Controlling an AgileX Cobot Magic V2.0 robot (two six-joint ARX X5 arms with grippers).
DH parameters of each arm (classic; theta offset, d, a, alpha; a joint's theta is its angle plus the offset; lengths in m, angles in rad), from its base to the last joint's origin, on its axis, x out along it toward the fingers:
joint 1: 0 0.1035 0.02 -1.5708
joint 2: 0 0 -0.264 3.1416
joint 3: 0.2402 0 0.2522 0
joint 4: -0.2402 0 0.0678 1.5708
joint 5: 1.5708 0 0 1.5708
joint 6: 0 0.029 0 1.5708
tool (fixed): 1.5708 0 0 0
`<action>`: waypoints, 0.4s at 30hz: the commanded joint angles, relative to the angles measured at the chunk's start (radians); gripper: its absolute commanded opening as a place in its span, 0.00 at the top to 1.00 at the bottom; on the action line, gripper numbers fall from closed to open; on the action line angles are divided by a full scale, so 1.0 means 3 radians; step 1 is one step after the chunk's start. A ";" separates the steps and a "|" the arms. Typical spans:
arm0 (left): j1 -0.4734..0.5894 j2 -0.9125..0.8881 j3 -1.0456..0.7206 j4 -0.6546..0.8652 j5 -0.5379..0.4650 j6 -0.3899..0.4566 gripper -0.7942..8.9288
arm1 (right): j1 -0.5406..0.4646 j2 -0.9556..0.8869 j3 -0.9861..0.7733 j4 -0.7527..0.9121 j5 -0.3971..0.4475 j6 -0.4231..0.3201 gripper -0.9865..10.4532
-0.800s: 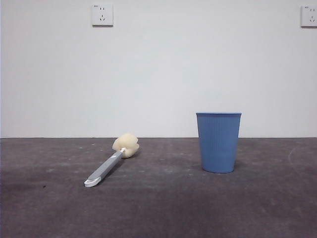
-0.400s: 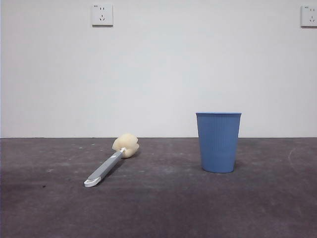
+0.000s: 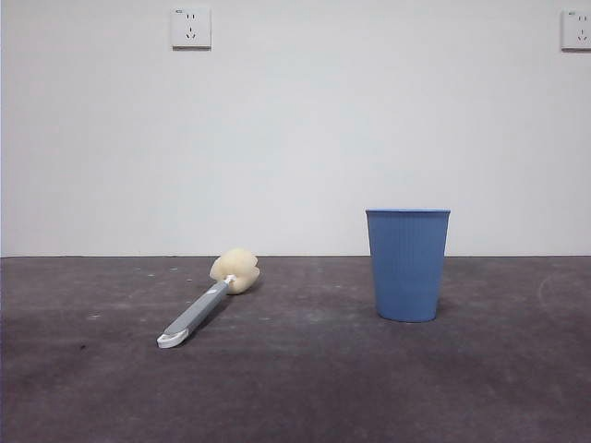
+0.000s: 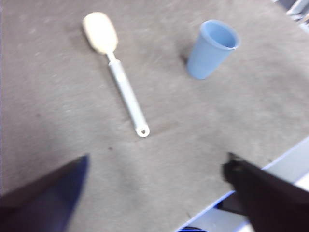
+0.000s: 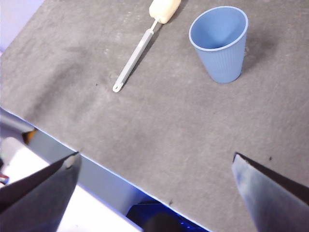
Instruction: Pick up the cup brush,pick up the cup,insert the brush into the cup,clean the cup,put the cup brush back,put the cup back to the fixed position on the table
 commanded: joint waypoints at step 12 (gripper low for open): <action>-0.1081 0.1422 0.0017 0.1055 -0.0984 -0.0469 0.40 | 0.0006 0.0095 0.0009 0.0013 0.0003 0.0037 0.34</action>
